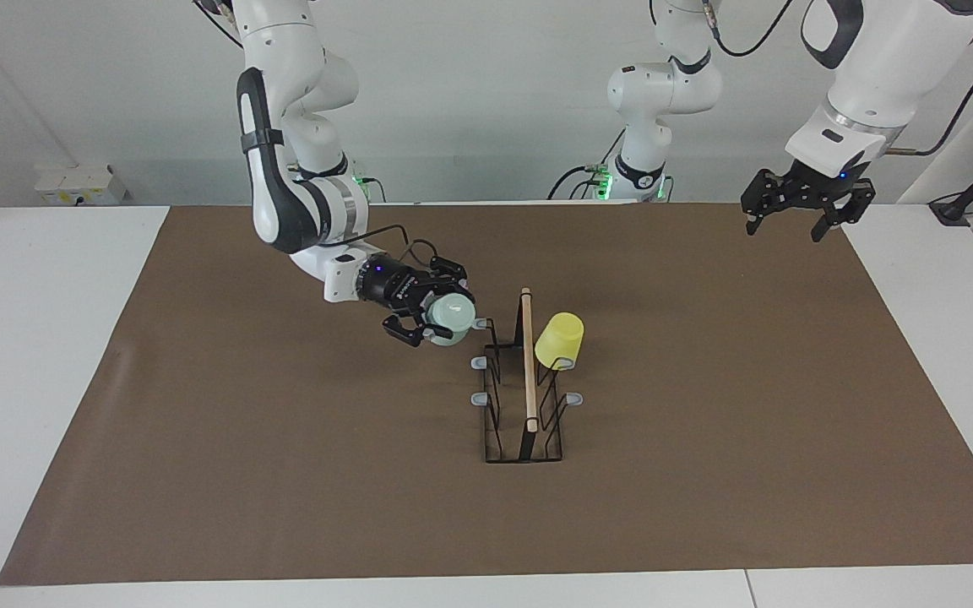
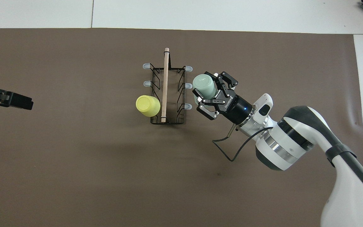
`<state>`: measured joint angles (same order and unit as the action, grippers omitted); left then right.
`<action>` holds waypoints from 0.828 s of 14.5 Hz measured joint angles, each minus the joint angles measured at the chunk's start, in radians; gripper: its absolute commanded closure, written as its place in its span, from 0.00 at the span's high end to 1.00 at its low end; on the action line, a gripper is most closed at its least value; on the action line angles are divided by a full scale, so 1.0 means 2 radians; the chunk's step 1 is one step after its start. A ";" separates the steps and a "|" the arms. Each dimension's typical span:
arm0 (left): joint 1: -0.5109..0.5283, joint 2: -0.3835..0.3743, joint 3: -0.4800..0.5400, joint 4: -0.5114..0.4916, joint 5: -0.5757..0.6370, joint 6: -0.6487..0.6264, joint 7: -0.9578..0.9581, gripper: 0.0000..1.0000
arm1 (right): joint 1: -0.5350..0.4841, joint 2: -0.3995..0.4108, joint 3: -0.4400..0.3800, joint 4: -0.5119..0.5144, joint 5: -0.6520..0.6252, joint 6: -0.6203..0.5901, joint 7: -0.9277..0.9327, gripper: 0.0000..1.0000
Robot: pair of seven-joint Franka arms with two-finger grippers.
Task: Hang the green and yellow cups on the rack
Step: 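Carry the green cup with the right gripper to the rack, then lower the green cup onto a rack peg with the right gripper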
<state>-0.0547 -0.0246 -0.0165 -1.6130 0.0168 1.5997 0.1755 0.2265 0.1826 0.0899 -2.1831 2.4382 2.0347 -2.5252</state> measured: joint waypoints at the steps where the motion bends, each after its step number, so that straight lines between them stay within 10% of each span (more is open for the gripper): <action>1: 0.000 0.000 0.000 0.000 0.000 0.000 0.000 1.00 | 0.001 -0.001 0.000 0.004 0.000 0.007 0.001 0.00; 12: 0.001 0.000 0.000 0.000 0.000 0.000 0.000 1.00 | 0.038 0.019 0.002 0.020 0.034 0.035 0.003 0.00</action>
<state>-0.0535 -0.0247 -0.0165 -1.6133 0.0168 1.5997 0.1755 0.3016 0.2213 0.0949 -2.1435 2.5060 2.1047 -2.5199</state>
